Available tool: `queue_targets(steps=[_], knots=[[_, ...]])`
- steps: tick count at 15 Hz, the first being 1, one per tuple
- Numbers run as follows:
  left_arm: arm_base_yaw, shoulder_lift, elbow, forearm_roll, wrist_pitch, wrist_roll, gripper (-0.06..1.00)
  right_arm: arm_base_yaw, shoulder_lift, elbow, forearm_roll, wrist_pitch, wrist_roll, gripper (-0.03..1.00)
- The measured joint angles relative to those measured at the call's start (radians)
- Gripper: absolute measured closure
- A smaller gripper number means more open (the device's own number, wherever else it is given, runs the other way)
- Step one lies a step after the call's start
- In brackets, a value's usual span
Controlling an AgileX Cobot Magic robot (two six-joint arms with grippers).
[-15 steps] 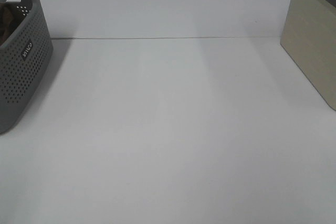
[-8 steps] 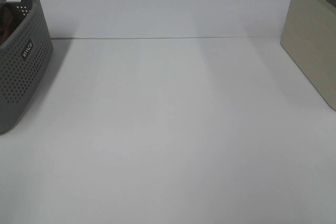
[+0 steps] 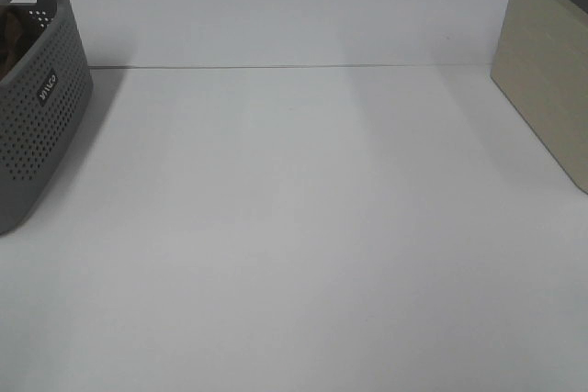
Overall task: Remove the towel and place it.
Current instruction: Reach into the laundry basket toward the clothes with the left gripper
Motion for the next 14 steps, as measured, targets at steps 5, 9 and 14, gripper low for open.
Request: queue_targets(steps=[5, 9, 14], knots=[[0.000, 0.000, 0.000, -0.001, 0.000, 0.000, -0.05, 0.000, 0.000, 0.000, 0.000, 0.000, 0.000, 0.20], [0.000, 0.000, 0.000, -0.005, 0.000, 0.000, -0.05, 0.000, 0.000, 0.000, 0.000, 0.000, 0.000, 0.20], [0.000, 0.000, 0.000, -0.011, 0.000, 0.005, -0.05, 0.000, 0.000, 0.000, 0.000, 0.000, 0.000, 0.20]])
